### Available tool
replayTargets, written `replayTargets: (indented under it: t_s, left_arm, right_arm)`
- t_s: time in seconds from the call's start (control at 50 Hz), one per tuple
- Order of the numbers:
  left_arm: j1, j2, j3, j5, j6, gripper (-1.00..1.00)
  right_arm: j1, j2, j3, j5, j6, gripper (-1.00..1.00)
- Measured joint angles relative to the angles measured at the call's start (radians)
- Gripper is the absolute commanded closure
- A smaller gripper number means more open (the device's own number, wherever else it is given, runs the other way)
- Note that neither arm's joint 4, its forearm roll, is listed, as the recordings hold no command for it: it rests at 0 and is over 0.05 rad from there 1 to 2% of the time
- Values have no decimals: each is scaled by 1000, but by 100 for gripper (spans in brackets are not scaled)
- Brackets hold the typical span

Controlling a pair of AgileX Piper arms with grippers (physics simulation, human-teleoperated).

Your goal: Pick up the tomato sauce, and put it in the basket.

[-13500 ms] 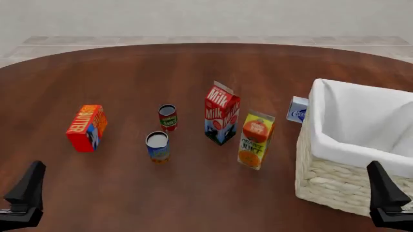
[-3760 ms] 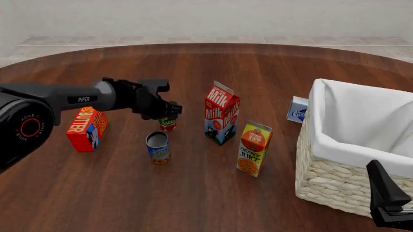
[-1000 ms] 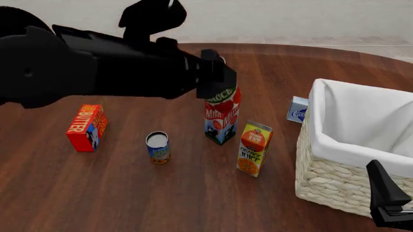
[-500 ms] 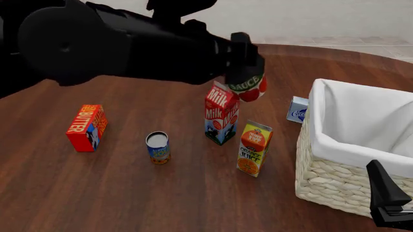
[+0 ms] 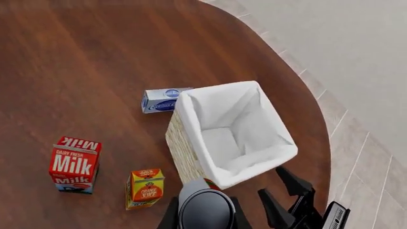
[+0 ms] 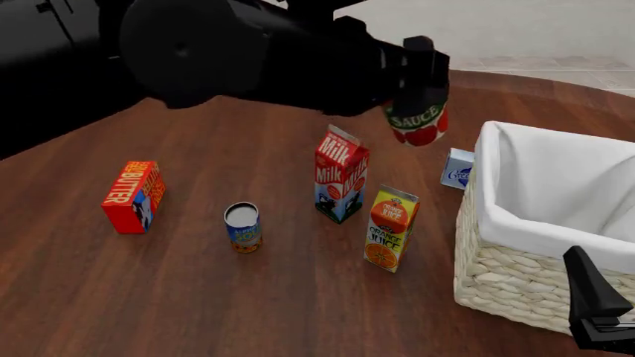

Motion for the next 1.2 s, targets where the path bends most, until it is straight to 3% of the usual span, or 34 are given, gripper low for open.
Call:
replayTargets:
  t_s: [0.58, 1.2]
  left_arm:
    - [-82, 181, -193, 7, -8, 100]
    - [-145, 300, -340, -6, -36, 100]
  right_arm:
    - [0, 0, 0, 0, 0, -100]
    - [0, 0, 0, 0, 0, -100]
